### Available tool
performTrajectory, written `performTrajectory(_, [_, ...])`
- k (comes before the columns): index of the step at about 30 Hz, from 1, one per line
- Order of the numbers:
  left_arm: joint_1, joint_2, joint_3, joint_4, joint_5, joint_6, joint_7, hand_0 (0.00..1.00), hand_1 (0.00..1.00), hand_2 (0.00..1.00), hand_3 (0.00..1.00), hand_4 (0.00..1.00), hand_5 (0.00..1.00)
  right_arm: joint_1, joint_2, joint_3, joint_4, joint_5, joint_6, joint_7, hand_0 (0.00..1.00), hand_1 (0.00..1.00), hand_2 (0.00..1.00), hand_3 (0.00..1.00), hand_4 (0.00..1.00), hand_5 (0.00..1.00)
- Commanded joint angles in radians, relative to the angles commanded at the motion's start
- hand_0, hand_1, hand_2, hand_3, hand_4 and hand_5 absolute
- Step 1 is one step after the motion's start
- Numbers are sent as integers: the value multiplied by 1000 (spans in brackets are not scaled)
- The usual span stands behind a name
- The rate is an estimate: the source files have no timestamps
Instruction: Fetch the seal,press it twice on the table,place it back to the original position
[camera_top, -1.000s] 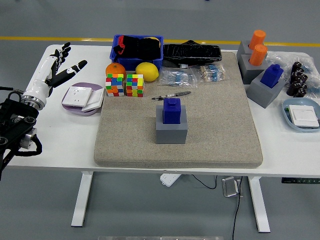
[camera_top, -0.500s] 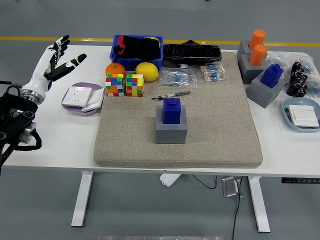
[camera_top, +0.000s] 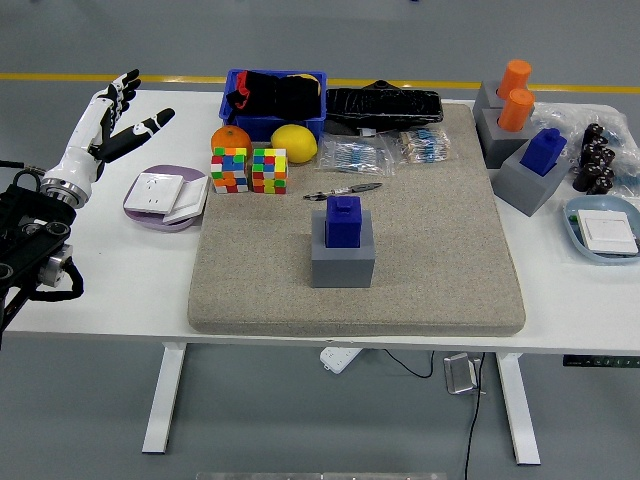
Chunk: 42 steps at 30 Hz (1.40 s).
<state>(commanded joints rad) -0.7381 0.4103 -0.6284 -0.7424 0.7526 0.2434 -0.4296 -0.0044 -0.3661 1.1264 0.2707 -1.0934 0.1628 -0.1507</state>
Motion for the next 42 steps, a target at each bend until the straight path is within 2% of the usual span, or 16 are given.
performTrajectory(5, [-1,4,-3,0,-1,1,-1,998,998,998,998,998,572,6,0,-7,0,3,0,0,840,768,759,726,793,389])
performTrajectory(8, [-19,10,0,1,0,3,-2,998,998,998,998,998,562,30,0,-35,-1,13,1,0,840,768,759,725,791,390])
performTrajectory(11, [-23,2,2,12,5,3,-1,998,998,998,998,998,562,37,-8,-65,-3,24,-1,-1,840,768,759,725,791,390])
performTrajectory(15, [-8,-10,8,2,8,3,-1,998,998,998,998,998,559,20,-16,-64,1,22,-1,0,839,769,759,720,790,389])
performTrajectory(27, [-18,1,9,-10,10,4,0,998,998,998,998,998,554,13,-14,-48,0,15,0,-1,839,769,759,719,788,388])
performTrajectory(42, [-26,-3,23,-12,10,4,4,998,998,998,998,998,554,14,-18,-32,0,10,-1,0,838,768,758,715,787,388])
